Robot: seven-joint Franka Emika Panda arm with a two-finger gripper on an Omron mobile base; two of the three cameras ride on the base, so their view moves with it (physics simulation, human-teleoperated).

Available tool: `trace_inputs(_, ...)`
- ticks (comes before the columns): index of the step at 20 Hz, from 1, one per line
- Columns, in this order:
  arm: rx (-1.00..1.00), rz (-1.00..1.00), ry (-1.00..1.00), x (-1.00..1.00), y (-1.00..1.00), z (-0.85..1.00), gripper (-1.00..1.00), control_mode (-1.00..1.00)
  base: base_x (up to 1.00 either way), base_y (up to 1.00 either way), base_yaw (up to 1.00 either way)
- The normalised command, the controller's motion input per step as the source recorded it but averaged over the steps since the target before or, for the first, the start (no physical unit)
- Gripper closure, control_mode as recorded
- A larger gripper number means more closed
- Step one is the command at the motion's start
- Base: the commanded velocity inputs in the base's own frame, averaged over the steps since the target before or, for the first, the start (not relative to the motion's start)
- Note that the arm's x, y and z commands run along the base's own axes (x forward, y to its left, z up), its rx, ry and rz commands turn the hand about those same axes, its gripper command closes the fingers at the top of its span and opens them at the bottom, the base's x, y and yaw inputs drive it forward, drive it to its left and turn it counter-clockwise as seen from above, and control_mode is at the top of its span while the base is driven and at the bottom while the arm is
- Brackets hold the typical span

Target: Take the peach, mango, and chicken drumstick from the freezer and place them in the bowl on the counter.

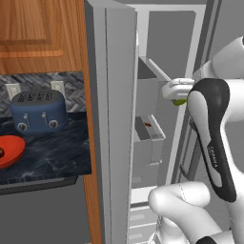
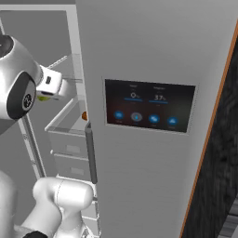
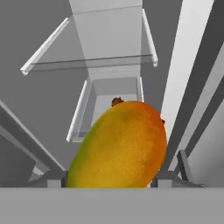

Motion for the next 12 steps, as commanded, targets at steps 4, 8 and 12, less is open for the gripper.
trace_inputs(4,-0.06,0.0,0.2,-0.85,0.0,-0.07,1.0,-1.0,0.0,0.0,0.0)
trace_inputs(8,-0.07,0.0,0.12,-0.43,0.0,-0.04,1.0,-1.0,0.0,0.0,0.0)
trace_inputs(12,-0.04,0.02,0.0,0.0,0.0,-0.15,1.0,-1.0,0.0,0.0,0.0)
